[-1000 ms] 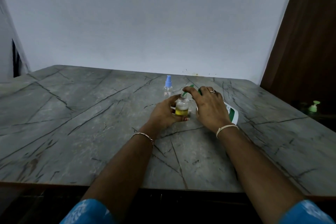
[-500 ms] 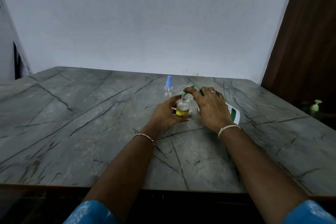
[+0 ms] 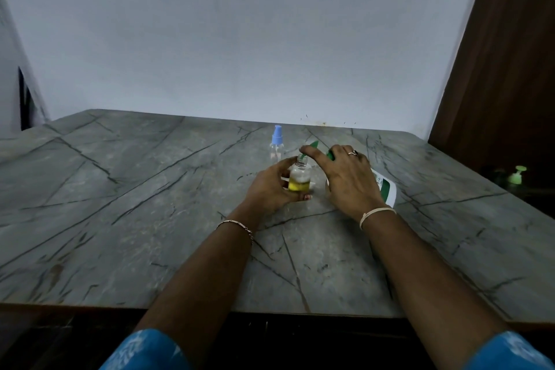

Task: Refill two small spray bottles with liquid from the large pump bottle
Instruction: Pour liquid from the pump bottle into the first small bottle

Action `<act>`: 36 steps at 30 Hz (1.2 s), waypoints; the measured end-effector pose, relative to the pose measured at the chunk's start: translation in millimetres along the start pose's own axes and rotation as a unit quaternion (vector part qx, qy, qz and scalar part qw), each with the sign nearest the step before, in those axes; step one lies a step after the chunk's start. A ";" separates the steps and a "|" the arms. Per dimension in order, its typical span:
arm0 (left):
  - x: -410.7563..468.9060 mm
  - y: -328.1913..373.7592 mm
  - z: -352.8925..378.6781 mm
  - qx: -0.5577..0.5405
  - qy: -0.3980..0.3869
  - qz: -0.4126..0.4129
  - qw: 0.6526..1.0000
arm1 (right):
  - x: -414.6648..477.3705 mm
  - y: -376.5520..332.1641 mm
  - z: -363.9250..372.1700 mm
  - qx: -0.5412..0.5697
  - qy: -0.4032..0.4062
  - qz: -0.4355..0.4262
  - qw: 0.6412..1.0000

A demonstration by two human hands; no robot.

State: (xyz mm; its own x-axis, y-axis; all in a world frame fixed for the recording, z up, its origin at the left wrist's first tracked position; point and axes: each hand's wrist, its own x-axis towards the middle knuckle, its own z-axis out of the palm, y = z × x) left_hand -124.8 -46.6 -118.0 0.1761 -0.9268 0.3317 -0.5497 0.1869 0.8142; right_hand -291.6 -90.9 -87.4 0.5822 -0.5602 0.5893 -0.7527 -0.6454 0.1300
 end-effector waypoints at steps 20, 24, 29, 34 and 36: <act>-0.9 0.6 0.7 -0.010 0.004 -0.005 1.000 | 4.3 -5.7 -3.3 0.043 0.004 0.011 0.999; -3.0 3.5 0.6 -0.010 0.009 0.000 1.000 | 0.7 0.1 -0.2 0.021 0.009 -0.004 1.000; -4.8 4.2 1.3 -0.013 0.013 0.006 1.000 | -0.8 0.2 -4.8 0.038 -0.009 -0.002 0.999; -5.0 5.4 0.5 -0.004 0.010 0.006 1.000 | 4.1 -5.9 -2.5 0.051 0.002 0.013 0.999; -5.2 5.9 0.3 -0.006 0.010 0.005 1.000 | 3.7 -5.5 -2.1 0.042 0.000 0.011 0.999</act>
State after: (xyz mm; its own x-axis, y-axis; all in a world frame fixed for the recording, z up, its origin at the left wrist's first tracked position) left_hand -129.3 -40.7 -115.0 0.1865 -0.9185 0.3487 -0.5418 0.1999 0.8164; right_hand -286.0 -88.3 -84.2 0.5652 -0.5747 0.5918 -0.7374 -0.6736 0.0500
